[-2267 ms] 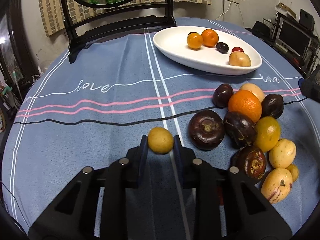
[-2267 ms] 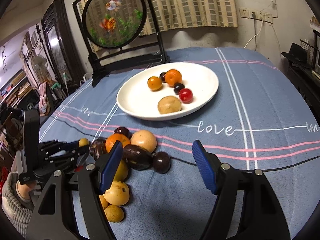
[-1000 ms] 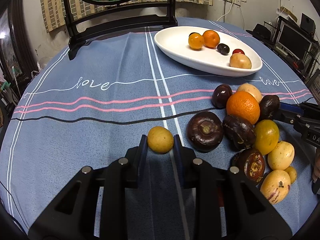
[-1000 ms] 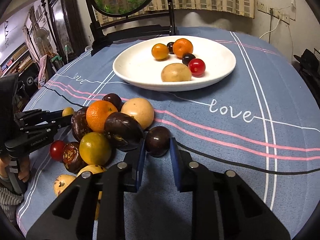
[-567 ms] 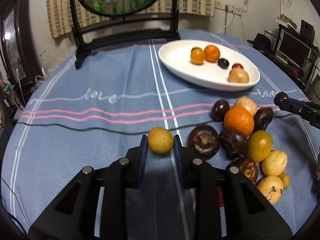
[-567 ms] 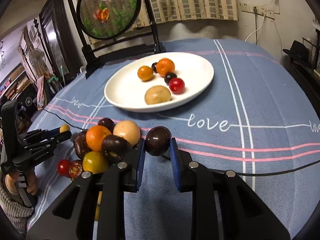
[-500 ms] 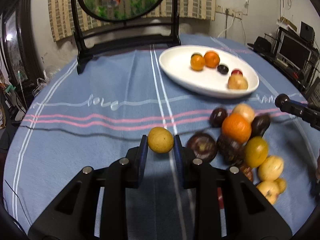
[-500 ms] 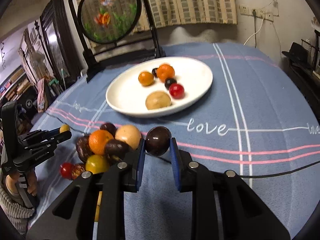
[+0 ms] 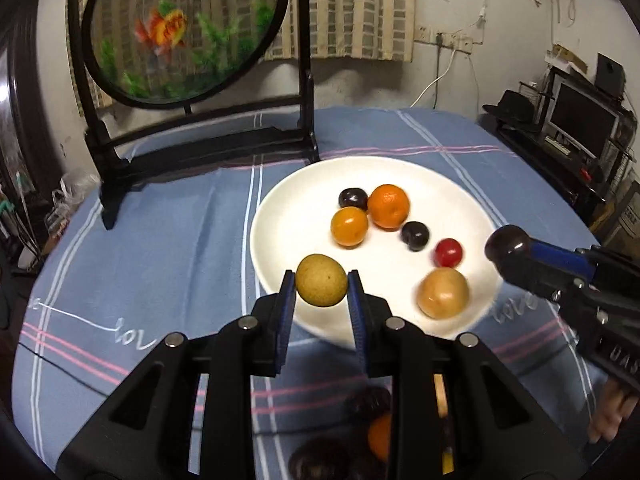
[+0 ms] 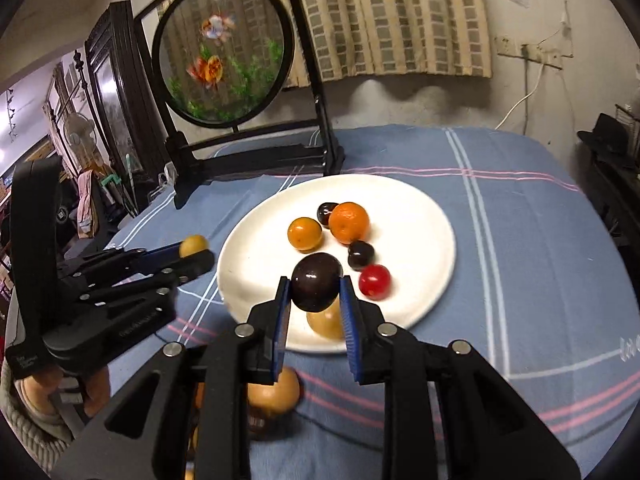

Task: Organize fruits
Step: 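Carry the yellow fruit to the plate with the left tool while the right tool carries a dark plum, then open both tools over the plate and return them to the fruit pile, then grasp a large dark plum with the right tool while the left tool grasps another dark plum, then carry both dark plums to the white plate and release them, then move the left tool to a red tomato and close around it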

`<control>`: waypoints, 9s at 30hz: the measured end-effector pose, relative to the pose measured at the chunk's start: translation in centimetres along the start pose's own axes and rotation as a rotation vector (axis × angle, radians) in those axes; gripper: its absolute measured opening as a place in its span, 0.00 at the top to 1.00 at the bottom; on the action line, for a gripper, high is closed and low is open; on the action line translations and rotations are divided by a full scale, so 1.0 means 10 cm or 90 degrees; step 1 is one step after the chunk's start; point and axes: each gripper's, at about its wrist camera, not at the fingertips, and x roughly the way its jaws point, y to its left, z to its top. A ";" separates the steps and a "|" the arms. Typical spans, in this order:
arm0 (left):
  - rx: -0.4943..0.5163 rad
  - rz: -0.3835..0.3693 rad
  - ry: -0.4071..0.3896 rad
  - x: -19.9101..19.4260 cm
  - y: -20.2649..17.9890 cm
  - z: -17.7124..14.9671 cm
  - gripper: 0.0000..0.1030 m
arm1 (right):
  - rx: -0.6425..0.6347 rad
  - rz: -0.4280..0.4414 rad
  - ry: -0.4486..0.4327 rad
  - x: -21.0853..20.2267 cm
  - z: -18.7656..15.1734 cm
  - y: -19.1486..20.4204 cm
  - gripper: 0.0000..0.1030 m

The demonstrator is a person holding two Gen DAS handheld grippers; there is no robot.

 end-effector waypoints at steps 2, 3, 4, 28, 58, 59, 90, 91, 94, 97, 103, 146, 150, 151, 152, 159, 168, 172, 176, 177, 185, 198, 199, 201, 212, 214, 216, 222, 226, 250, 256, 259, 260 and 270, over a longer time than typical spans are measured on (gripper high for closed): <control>-0.008 0.000 0.010 0.16 0.03 0.02 0.74 | -0.002 0.001 0.010 0.16 0.05 -0.01 0.76; -0.010 -0.001 0.014 0.22 0.05 0.03 0.74 | -0.006 -0.002 0.014 0.23 0.07 -0.01 0.76; -0.008 -0.002 0.020 0.28 0.06 0.04 0.74 | -0.009 -0.005 0.018 0.30 0.09 -0.02 0.76; 0.003 0.040 -0.006 0.24 0.13 0.09 0.21 | -0.033 -0.003 -0.021 0.24 0.20 -0.02 0.38; -0.134 0.057 0.032 -0.58 0.60 -0.94 0.02 | 0.008 -0.055 0.072 0.04 -0.77 0.22 0.10; -0.133 0.054 0.030 -0.59 0.59 -0.94 0.02 | -0.003 -0.063 0.077 0.07 -0.77 0.23 0.09; -0.086 0.077 0.011 -0.65 0.45 -0.95 0.02 | -0.045 -0.039 0.083 0.06 -0.84 0.11 0.50; -0.085 0.077 0.011 -0.66 0.44 -0.95 0.02 | -0.041 -0.032 0.086 0.09 -0.83 0.10 0.51; -0.082 0.064 0.014 -0.65 0.43 -0.95 0.02 | -0.024 -0.003 0.098 0.15 -0.81 0.07 0.50; -0.083 0.054 0.021 -0.63 0.43 -0.96 0.02 | 0.007 0.022 0.107 0.21 -0.80 0.01 0.50; -0.086 0.068 0.040 -0.55 0.47 -0.98 0.02 | 0.027 0.035 0.114 0.21 -0.81 -0.01 0.55; 0.049 0.101 0.090 -0.20 0.33 -1.14 0.02 | 0.082 0.030 0.054 -0.26 -0.74 -0.19 0.55; -0.010 0.079 0.103 -0.16 0.49 -1.13 0.13 | 0.081 0.030 0.054 -0.25 -0.74 -0.18 0.55; -0.016 0.074 0.100 -0.16 0.50 -1.13 0.16 | 0.080 0.030 0.054 -0.25 -0.74 -0.17 0.55; -0.022 0.063 0.097 -0.17 0.52 -1.12 0.24 | 0.079 0.030 0.054 -0.25 -0.74 -0.17 0.55; -0.028 0.026 0.091 -0.20 0.43 -1.17 0.57 | 0.076 0.029 0.059 -0.23 -0.74 -0.16 0.55; -0.053 0.010 0.023 -0.49 0.40 -1.02 0.60 | 0.054 0.005 0.016 -0.33 -0.71 -0.11 0.55; -0.062 -0.008 0.000 -0.57 0.37 -0.72 0.60 | 0.041 -0.016 -0.022 -0.46 -0.63 -0.10 0.55; -0.037 0.006 -0.022 -0.52 0.24 -0.30 0.60 | 0.022 -0.046 -0.050 -0.52 -0.37 -0.12 0.55; -0.034 0.007 -0.023 -0.47 0.21 -0.22 0.60 | 0.013 -0.059 -0.055 -0.52 -0.30 -0.12 0.55; -0.018 -0.013 0.006 0.09 0.02 -0.01 0.60 | 0.023 -0.064 -0.037 0.02 0.08 -0.27 0.55; -0.035 -0.024 0.030 0.42 0.16 0.02 0.35 | 0.009 -0.016 -0.035 0.38 0.16 -0.22 0.35; -0.036 -0.027 0.028 0.39 0.16 0.02 0.35 | 0.009 -0.017 -0.036 0.36 0.16 -0.22 0.35; -0.037 -0.027 0.019 0.33 0.16 0.04 0.35 | 0.010 -0.016 -0.036 0.34 0.17 -0.22 0.35; -0.059 -0.014 -0.014 -0.21 0.28 -0.13 0.25 | 0.042 0.003 -0.050 -0.09 0.04 -0.10 0.35; -0.062 -0.010 -0.018 -0.32 0.31 -0.26 0.24 | 0.045 0.002 -0.056 -0.24 -0.05 -0.06 0.35; -0.067 -0.007 -0.014 -0.45 0.34 -0.43 0.23 | 0.052 0.009 -0.060 -0.36 -0.17 -0.05 0.34; -0.044 0.013 0.002 -0.77 0.38 -1.05 0.20 | 0.091 0.026 -0.048 -0.63 -0.65 -0.07 0.33; -0.028 0.017 0.020 -0.90 0.38 -1.38 0.20 | 0.102 0.028 -0.040 -0.63 -0.70 -0.09 0.30; -0.020 0.026 0.081 -0.74 0.43 -1.55 0.21 | 0.103 0.023 -0.028 -0.63 -0.71 -0.09 0.30; -0.035 0.010 0.062 -0.73 0.49 -1.50 0.33 | 0.102 0.026 -0.027 -0.63 -0.71 -0.09 0.30; -0.031 0.035 0.051 -0.68 0.54 -1.44 0.35 | 0.098 0.027 -0.023 -0.63 -0.72 -0.07 0.30; -0.031 0.038 0.052 -0.66 0.56 -1.43 0.38 | 0.096 0.027 -0.023 -0.62 -0.72 -0.06 0.30; -0.077 0.026 0.039 -0.52 0.79 -1.27 0.64 | 0.087 0.028 -0.017 -0.61 -0.73 -0.02 0.30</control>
